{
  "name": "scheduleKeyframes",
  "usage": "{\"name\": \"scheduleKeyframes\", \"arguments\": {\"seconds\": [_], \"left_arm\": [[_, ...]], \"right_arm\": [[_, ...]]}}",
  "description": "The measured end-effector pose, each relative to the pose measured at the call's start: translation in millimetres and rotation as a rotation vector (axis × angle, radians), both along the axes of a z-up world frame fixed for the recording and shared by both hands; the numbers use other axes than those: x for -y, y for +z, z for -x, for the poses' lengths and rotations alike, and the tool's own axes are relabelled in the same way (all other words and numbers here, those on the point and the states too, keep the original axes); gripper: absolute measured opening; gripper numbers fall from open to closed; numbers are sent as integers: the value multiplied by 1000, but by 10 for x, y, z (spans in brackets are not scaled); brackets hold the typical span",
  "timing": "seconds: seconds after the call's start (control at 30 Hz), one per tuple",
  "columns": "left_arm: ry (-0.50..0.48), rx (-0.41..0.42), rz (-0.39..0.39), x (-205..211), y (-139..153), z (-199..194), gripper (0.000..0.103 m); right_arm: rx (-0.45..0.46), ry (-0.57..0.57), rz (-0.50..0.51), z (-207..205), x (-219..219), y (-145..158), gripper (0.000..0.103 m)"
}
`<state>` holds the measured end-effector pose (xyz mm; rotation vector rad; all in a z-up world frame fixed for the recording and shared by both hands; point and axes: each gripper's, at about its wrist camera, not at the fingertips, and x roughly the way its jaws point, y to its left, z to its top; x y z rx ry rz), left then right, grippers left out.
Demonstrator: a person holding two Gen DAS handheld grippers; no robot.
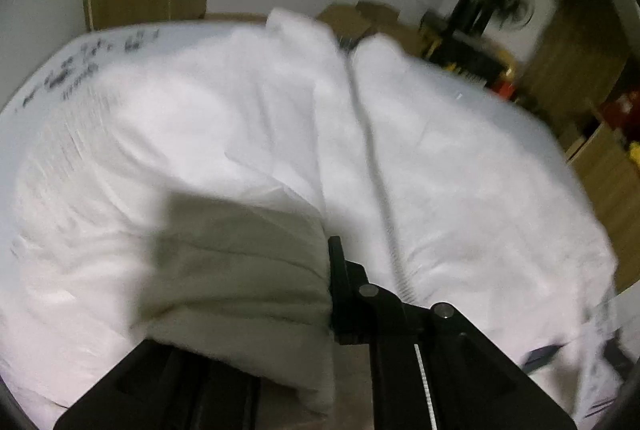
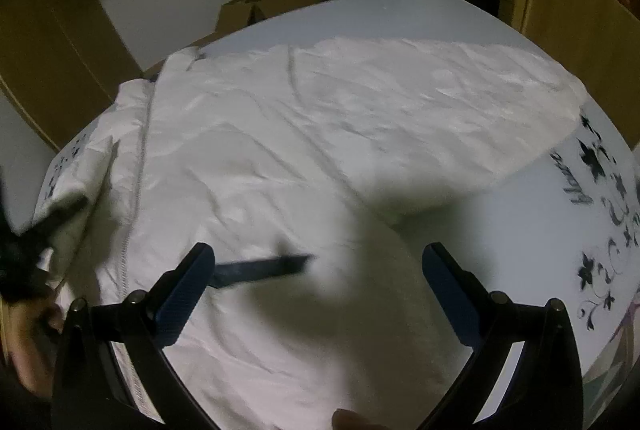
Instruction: Fold large clothes
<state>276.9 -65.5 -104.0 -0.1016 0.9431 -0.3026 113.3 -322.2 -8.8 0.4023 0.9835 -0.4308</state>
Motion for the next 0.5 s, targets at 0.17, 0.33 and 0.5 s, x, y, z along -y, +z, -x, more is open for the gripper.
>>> {"name": "scheduleKeyframes", "arguments": {"seconds": [0.17, 0.33, 0.5], "left_arm": [[-25, 68, 39, -63, -31, 126, 16], [-97, 103, 245, -354, 158, 519, 103], [-68, 160, 471, -1167, 503, 1225, 103]], "right_arm": [[14, 39, 22, 14, 28, 15, 103], [82, 138, 45, 7, -198, 252, 103], [139, 306, 137, -345, -853, 545, 103]]}}
